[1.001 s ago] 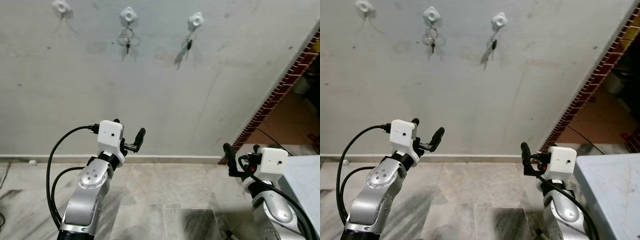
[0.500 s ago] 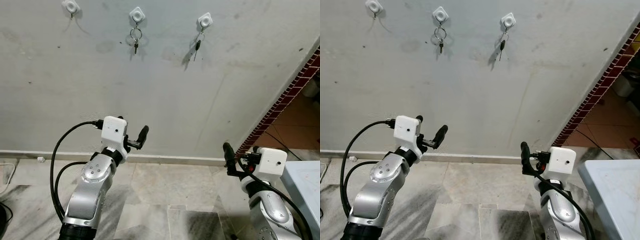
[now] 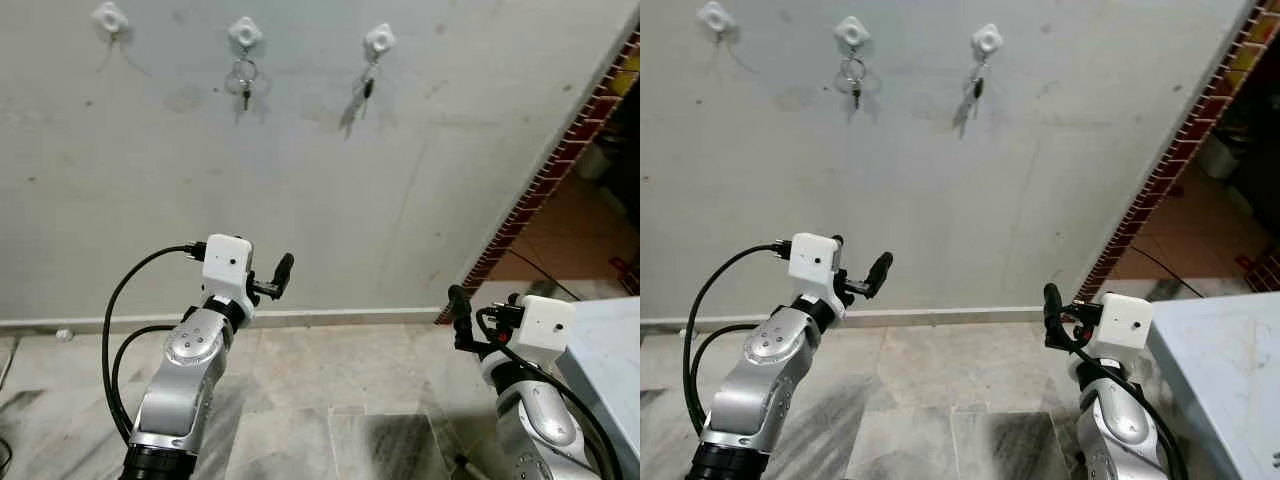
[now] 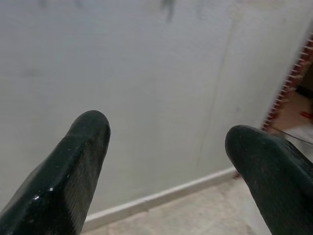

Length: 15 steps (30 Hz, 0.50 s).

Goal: Hang keys on a hook

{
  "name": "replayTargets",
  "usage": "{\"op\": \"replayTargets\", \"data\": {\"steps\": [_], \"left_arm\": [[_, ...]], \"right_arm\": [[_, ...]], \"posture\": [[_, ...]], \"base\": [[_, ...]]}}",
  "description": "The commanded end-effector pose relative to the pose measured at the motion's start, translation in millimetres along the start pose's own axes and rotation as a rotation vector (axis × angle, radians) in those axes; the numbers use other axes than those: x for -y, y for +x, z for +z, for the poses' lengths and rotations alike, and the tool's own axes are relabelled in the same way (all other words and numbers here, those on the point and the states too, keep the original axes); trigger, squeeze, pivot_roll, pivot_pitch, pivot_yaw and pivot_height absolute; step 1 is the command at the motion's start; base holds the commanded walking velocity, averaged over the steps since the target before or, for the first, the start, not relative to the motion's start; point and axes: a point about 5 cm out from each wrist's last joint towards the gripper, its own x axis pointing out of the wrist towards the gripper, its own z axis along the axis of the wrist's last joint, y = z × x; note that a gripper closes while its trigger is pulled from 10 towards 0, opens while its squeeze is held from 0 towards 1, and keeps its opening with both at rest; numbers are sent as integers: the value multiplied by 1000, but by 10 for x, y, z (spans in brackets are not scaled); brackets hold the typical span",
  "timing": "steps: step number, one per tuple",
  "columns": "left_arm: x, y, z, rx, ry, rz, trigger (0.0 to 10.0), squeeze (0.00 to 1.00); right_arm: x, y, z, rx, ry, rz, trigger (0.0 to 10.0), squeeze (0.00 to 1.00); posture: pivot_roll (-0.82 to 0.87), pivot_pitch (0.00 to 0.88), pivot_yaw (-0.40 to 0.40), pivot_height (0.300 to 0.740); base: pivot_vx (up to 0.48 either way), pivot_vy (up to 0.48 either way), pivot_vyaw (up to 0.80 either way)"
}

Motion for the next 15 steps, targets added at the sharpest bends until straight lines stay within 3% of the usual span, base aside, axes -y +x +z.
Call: {"op": "replayTargets", "data": {"steps": [1, 15], "left_arm": [[11, 25, -17, -8, 6, 6, 10000, 0], [27, 96, -27, -22, -6, 0, 10000, 0]], "right_arm": [[-8, 31, 21, 3, 0, -7, 10000, 0], [31, 57, 36, 11, 2, -33, 10000, 0]], "posture": [[72, 14, -81, 740], [65, 0, -68, 740]], "base": [[0, 0, 0], [0, 0, 0]]}}
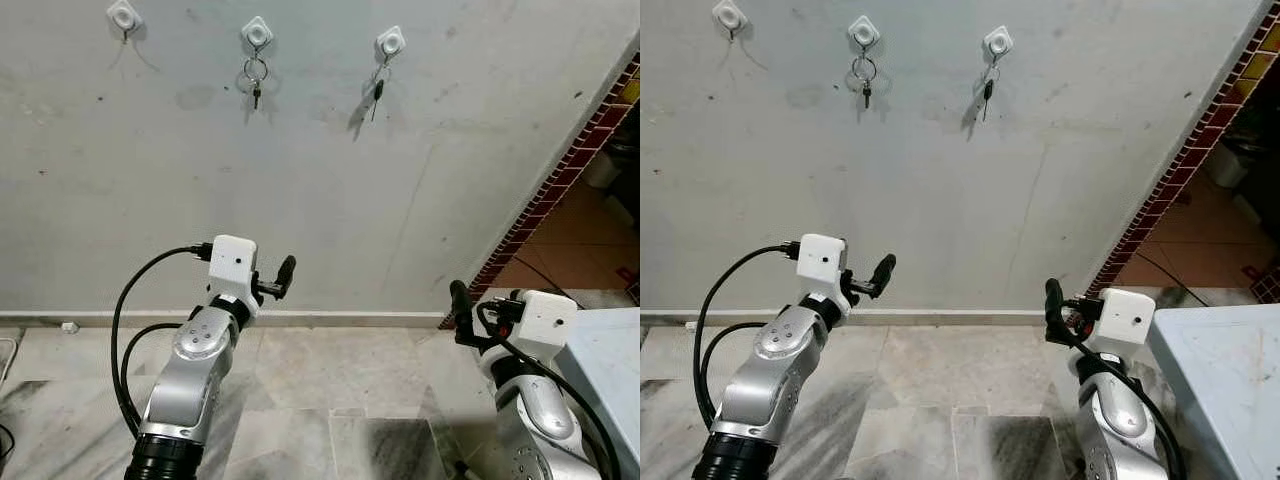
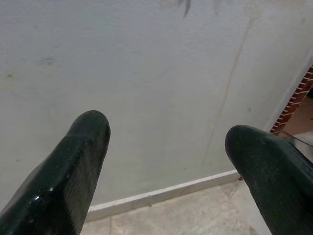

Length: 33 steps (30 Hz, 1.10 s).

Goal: Hang keys on a hook

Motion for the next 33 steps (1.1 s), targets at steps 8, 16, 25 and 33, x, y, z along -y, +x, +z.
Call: {"op": "replayTargets", "data": {"steps": [8, 16, 25, 33], "left_arm": [[14, 37, 15, -2, 17, -2, 10000, 0], [24, 33, -14, -13, 36, -6, 10000, 0], [31, 21, -46, -32, 22, -16, 10000, 0], [41, 24, -19, -26, 19, -26, 10000, 0]], "right_arm": [[50, 9, 13, 9, 2, -28, 10000, 0], [26, 14, 20, 12, 32, -19, 10000, 0], [49, 7, 10, 5, 12, -30, 10000, 0], [40, -6, 8, 5, 16, -35, 10000, 0]], "posture": [[68, 0, -69, 740], [66, 0, -69, 740], [65, 0, -68, 740], [61, 4, -60, 740]], "base": [[0, 0, -400], [0, 0, -300], [0, 0, -800], [0, 0, -800]]}}
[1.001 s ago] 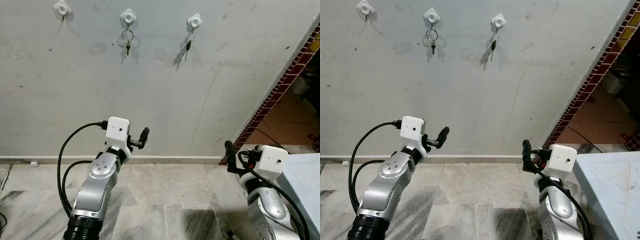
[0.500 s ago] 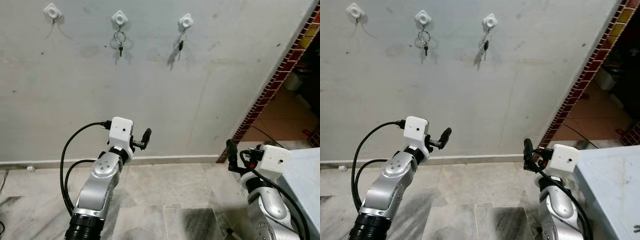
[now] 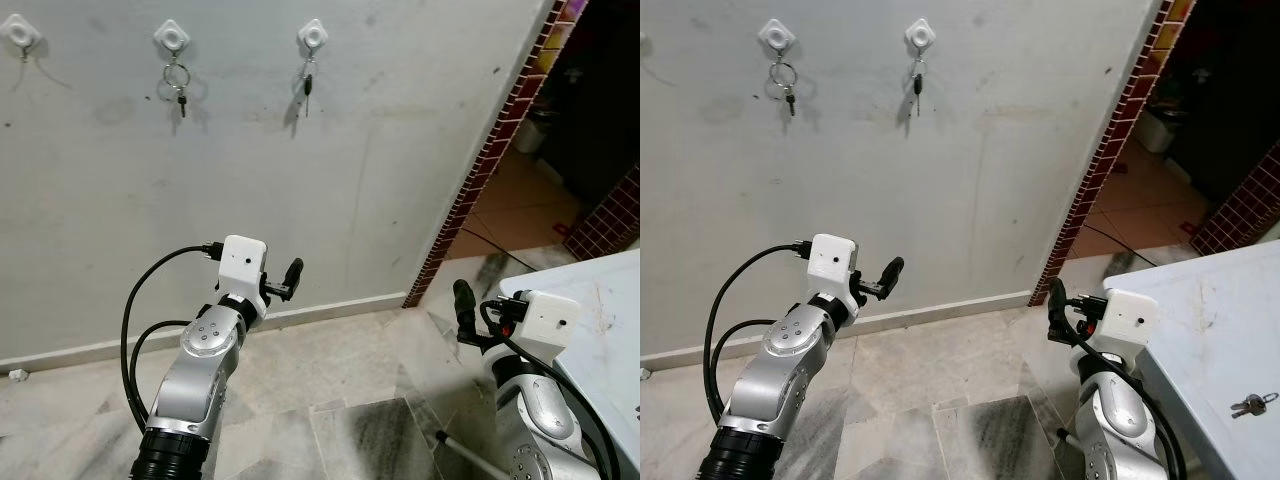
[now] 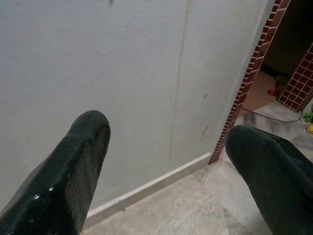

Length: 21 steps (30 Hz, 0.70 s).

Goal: Hang keys on a hook

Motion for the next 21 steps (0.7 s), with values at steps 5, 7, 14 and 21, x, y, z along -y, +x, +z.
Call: {"op": "replayTargets", "data": {"steps": [5, 7, 14, 21], "left_arm": [[16, 8, -4, -30, -14, 2, 10000, 0], [16, 7, -10, -36, -22, -3, 10000, 0], [39, 13, 62, -23, -38, -30, 10000, 0], [73, -48, 102, -19, -35, -84, 10000, 0]], "right_arm": [[46, -14, 2, -6, -3, -22, 10000, 0], [46, -17, 6, -4, -3, -26, 10000, 0], [55, -34, 58, 19, 2, -52, 10000, 0], [65, -60, 84, 29, 6, -65, 10000, 0]], "posture": [[60, 9, -55, 740], [58, 12, -50, 740], [54, 21, -33, 740], [52, 42, -15, 740]], "base": [[0, 0, -800], [0, 0, -800], [0, 0, -800], [0, 0, -800]]}}
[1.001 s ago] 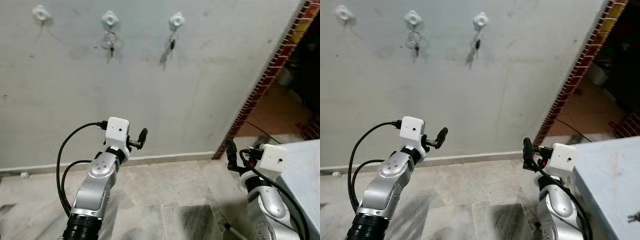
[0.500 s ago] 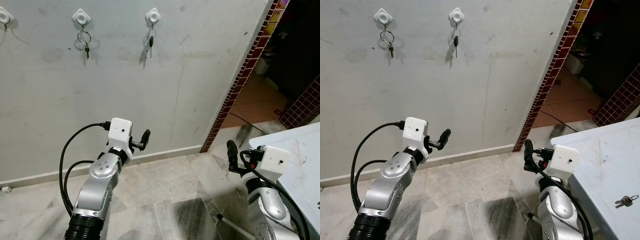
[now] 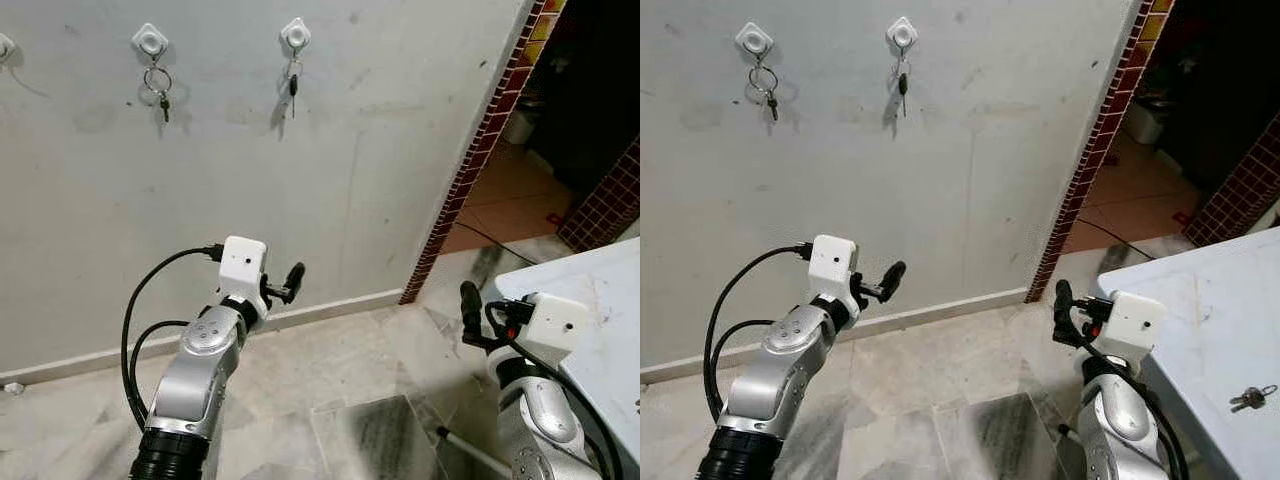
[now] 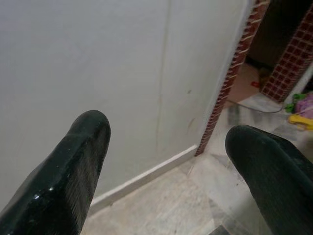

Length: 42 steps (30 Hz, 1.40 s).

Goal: Hang keys on a hook

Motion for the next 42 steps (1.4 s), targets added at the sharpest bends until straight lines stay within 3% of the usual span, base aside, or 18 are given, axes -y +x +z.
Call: {"op": "replayTargets", "data": {"steps": [1, 12, 20, 42], "left_arm": [[34, -44, 7, -11, 16, -41, 10000, 0], [48, -107, -66, -51, -15, -39, 10000, 0], [45, -104, -68, -59, -33, -28, 10000, 0], [-3, -1, 39, -32, -44, -26, 10000, 0]], "right_arm": [[43, -31, 34, 10, 1, -28, 10000, 0], [25, -62, 16, 2, -2, -26, 10000, 0], [18, -30, 37, 9, -4, -19, 10000, 0], [0, 26, 62, 20, -5, -13, 10000, 0]], "posture": [[52, 47, -12, 740], [47, 54, -19, 740], [49, 54, -34, 740], [55, 32, -37, 740]], "base": [[0, 0, -800], [0, 0, -800], [0, 0, 0], [0, 455, 0]]}}
